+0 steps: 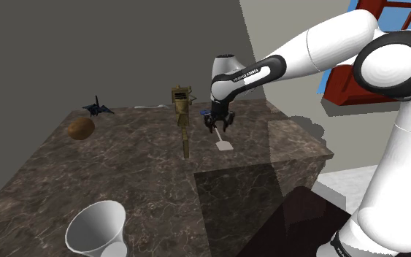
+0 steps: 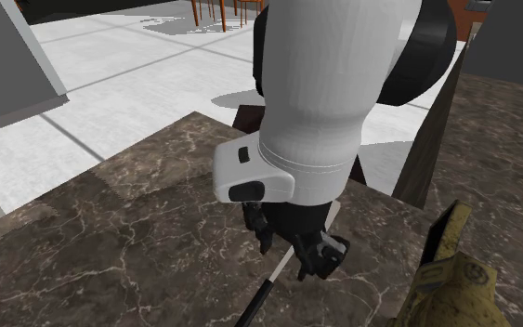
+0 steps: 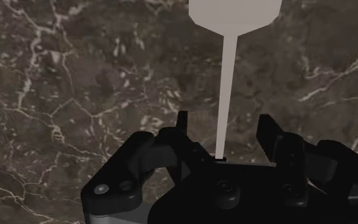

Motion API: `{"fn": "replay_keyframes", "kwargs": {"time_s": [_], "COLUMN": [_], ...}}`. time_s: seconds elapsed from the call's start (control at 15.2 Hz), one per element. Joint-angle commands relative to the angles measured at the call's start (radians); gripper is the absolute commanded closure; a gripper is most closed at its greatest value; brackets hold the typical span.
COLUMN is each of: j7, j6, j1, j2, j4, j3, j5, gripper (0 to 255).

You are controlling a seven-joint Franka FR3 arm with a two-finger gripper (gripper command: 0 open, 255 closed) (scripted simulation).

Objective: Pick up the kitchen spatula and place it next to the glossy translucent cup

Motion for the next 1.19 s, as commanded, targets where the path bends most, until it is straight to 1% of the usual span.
{"fn": "replay_keyframes", "kwargs": {"time_s": [0.0,0.53,1.12], "j7": [0.0,0.0,-0.01], "j6": [0.0,0.0,-0.111], "j1": [0.0,0.0,-0.001], "j2": [0.0,0.0,-0.044], "j4": [0.0,0.0,0.068], "j3": [0.0,0.0,0.002], "j5": [0.0,0.0,0.011], "gripper": [255,255,255]}}
